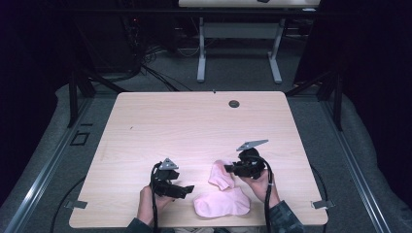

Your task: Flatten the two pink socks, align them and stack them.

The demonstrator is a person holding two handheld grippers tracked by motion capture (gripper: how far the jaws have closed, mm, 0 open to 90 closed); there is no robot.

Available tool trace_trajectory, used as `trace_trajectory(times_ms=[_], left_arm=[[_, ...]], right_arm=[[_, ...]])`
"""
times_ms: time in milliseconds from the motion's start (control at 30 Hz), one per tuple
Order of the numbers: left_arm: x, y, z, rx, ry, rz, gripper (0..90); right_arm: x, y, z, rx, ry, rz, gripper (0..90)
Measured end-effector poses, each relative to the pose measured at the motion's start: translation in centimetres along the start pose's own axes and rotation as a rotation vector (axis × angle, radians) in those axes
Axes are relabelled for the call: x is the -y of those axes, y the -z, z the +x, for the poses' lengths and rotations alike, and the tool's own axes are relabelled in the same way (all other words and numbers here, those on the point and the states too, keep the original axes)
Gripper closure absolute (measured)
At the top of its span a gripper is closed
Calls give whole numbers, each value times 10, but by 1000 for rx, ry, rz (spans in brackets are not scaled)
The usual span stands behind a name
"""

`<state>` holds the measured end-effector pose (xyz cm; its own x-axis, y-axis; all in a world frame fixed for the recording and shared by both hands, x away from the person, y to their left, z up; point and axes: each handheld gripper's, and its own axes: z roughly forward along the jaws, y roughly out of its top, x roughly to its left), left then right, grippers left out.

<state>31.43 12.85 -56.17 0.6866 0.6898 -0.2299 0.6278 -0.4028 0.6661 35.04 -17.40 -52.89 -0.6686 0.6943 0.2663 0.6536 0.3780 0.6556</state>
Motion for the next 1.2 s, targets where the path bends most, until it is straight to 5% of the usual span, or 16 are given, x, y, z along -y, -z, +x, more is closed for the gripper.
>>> trace_trajectory(times_ms=[100,300,433,500,633,733,800,900,1000,1133,1200], left_arm=[[0,-1,1,2,1,1,172],[0,-2,3,1,11,5,168],[2,1,5,-4,24,-2,160],[4,1,7,-13,33,-5,156],[8,2,9,-19,44,-12,142],[10,2,10,-28,53,-20,106],[11,2,9,-30,52,-18,97],[12,2,9,-33,50,-21,97],[14,3,11,-32,54,-23,99],[16,3,11,-34,56,-31,100],[16,3,10,-37,58,-38,101]], right_arm=[[-4,1,-24,61,-86,-8,728],[-9,-8,-50,224,-108,17,549],[-8,-2,-47,301,-72,5,372],[-8,6,-34,330,-11,-7,337],[-7,5,0,255,136,40,289],[-2,-14,27,157,273,147,292],[1,-26,34,130,303,184,308],[5,-41,36,129,324,239,390],[8,-46,35,145,321,253,583],[10,-45,29,150,281,219,814],[10,-44,24,121,250,211,835]])
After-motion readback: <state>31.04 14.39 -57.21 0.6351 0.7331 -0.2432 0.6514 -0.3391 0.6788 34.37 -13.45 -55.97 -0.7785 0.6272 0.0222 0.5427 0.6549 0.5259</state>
